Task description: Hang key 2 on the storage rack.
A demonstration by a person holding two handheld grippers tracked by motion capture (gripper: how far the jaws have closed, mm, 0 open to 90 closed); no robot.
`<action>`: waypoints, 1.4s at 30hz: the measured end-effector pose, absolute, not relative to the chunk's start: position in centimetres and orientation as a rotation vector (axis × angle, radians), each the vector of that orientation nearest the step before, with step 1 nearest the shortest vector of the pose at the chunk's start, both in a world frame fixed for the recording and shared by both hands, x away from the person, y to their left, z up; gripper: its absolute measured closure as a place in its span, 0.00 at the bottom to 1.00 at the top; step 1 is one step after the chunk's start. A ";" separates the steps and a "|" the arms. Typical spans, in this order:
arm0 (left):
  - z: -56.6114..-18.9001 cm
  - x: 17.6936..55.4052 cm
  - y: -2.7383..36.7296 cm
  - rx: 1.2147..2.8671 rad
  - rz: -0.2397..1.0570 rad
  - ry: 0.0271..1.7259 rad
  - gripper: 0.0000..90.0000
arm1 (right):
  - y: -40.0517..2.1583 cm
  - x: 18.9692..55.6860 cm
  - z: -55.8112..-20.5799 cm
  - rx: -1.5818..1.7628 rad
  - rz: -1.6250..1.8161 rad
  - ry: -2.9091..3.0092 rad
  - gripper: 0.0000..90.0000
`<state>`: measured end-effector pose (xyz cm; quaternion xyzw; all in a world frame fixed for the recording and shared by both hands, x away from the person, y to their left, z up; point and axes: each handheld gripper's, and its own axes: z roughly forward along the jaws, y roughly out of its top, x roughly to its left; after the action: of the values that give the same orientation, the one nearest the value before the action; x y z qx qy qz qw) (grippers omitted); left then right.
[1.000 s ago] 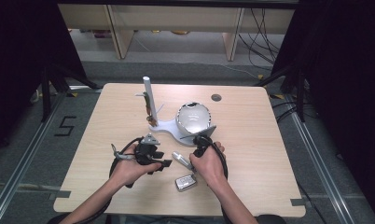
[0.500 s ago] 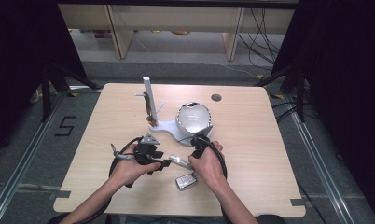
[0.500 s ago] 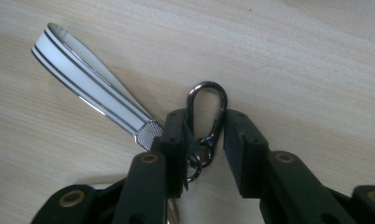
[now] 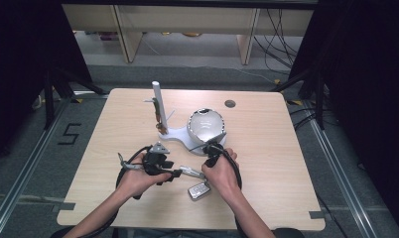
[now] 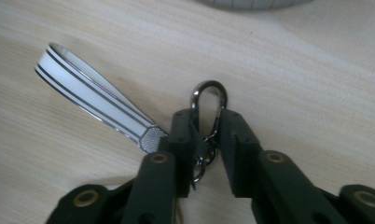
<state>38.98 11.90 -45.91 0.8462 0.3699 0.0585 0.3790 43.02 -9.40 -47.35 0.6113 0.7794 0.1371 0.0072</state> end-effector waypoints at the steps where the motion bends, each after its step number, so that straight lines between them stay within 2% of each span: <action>1: -45.9 39.0 11.9 2.160 0.149 0.945 0.55 | -9.6 43.1 -47.3 1.891 0.445 2.446 0.87; 4: -45.9 39.0 11.9 2.160 0.148 0.944 0.55 | -9.8 43.3 -47.5 1.903 0.417 2.444 0.81; 7: -46.0 39.0 11.9 2.161 0.144 0.952 0.55 | -9.7 43.3 -47.7 1.921 0.428 2.438 0.79; 14: -46.0 39.0 11.9 2.162 0.145 0.948 0.55 | -9.8 43.3 -47.5 1.906 0.427 2.460 0.82; 22: -46.0 39.0 11.9 2.160 0.145 0.950 0.55 | -10.4 43.6 -47.3 1.866 0.487 2.445 0.91; 28: -46.0 38.9 12.0 2.160 0.155 0.955 0.55 | -10.6 43.8 -47.3 1.864 0.466 2.455 0.89; 34: -46.1 38.9 11.9 2.165 0.147 0.950 0.55 | -10.3 43.6 -47.6 1.916 0.404 2.432 0.80; 42: -46.1 38.9 11.9 2.162 0.144 0.948 0.55 | -10.3 43.7 -47.6 1.895 0.401 2.423 0.82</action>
<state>38.91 11.93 -46.10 0.8462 0.3710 0.0564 0.3784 43.72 -10.27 -47.63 0.6108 0.7809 0.1293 0.0194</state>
